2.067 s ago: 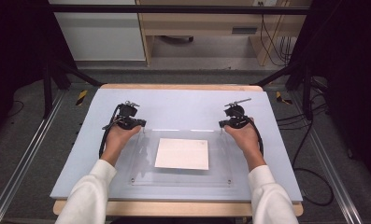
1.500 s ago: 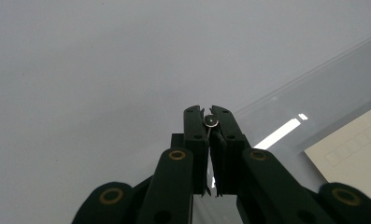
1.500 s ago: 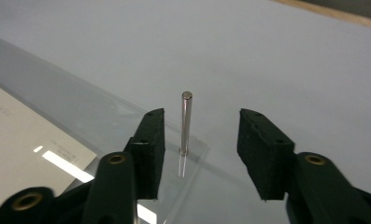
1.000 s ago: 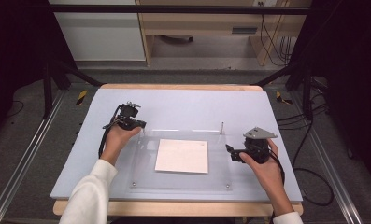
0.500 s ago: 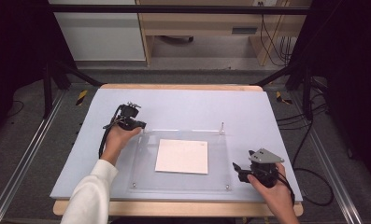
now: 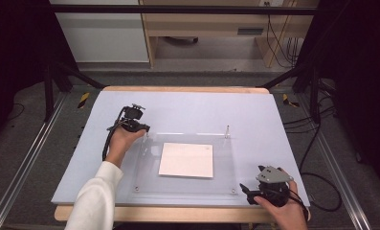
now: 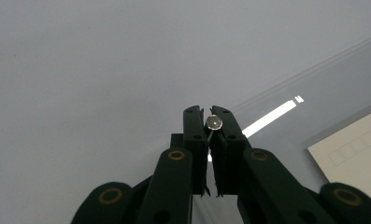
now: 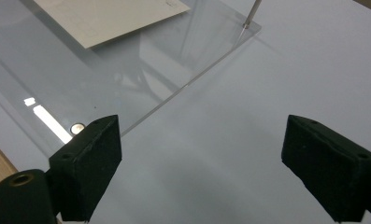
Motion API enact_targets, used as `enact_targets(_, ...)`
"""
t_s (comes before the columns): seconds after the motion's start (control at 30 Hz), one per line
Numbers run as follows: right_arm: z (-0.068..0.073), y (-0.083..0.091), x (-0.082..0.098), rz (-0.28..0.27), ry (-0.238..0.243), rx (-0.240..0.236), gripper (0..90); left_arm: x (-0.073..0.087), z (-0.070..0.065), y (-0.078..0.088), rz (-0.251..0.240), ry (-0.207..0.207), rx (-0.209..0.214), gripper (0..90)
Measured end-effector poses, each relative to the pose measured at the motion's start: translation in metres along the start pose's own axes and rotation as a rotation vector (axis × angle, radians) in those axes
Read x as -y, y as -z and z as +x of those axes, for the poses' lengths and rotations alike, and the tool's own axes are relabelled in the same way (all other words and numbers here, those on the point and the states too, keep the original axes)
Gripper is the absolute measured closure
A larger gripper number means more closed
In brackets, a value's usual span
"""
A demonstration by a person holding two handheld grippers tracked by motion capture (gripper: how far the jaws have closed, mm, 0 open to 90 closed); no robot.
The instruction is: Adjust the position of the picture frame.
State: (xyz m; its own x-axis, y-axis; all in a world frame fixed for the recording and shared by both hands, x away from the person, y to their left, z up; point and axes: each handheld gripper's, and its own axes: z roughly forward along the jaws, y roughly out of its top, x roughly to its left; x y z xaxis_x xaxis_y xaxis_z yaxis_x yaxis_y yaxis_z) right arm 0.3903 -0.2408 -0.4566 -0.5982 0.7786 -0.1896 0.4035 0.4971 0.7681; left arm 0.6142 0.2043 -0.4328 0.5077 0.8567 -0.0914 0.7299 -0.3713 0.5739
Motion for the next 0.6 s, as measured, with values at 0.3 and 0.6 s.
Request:
enact_targets(0.3,0.0,-0.001,0.008,0.056,0.034,0.0,17.4,-0.001,0.002,-0.002,0.008,0.007,0.011,84.2)
enact_targets(0.6,0.004,0.005,0.019,0.077,0.079,-0.024,20.8,-0.003,0.004,-0.004,0.016,0.017,0.02,84.3)
